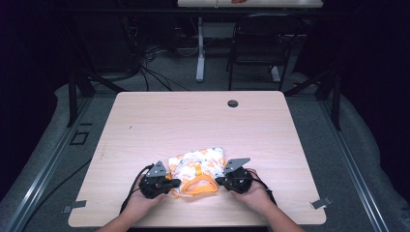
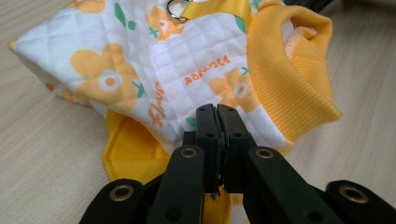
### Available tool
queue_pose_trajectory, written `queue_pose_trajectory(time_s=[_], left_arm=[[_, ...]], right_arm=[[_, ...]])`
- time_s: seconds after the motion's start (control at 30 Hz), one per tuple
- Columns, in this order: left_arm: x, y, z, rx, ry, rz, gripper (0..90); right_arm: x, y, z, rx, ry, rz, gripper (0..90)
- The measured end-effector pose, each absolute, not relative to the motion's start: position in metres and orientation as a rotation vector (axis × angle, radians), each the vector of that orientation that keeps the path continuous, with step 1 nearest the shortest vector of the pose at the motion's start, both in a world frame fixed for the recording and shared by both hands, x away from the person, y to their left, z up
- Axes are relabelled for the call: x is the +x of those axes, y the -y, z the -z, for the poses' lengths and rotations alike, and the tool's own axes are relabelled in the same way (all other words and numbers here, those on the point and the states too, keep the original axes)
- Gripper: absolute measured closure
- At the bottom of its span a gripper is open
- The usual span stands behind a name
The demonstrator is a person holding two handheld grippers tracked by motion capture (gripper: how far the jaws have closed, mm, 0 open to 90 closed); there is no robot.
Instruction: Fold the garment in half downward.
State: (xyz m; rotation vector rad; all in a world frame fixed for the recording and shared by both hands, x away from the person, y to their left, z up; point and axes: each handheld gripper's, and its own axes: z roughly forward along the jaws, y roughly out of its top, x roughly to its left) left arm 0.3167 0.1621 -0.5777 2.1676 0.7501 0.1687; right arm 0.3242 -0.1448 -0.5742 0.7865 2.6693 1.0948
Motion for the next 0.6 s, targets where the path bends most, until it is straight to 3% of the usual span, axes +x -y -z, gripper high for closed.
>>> queue_pose_trajectory(time_s=[0.6], left_arm=[[0.366,-0.166,0.579,2.140,-0.868,-0.260,89.1]], right_arm=[[0.345,0.128,0.573,0.880,-2.628,-1.062,89.6]])
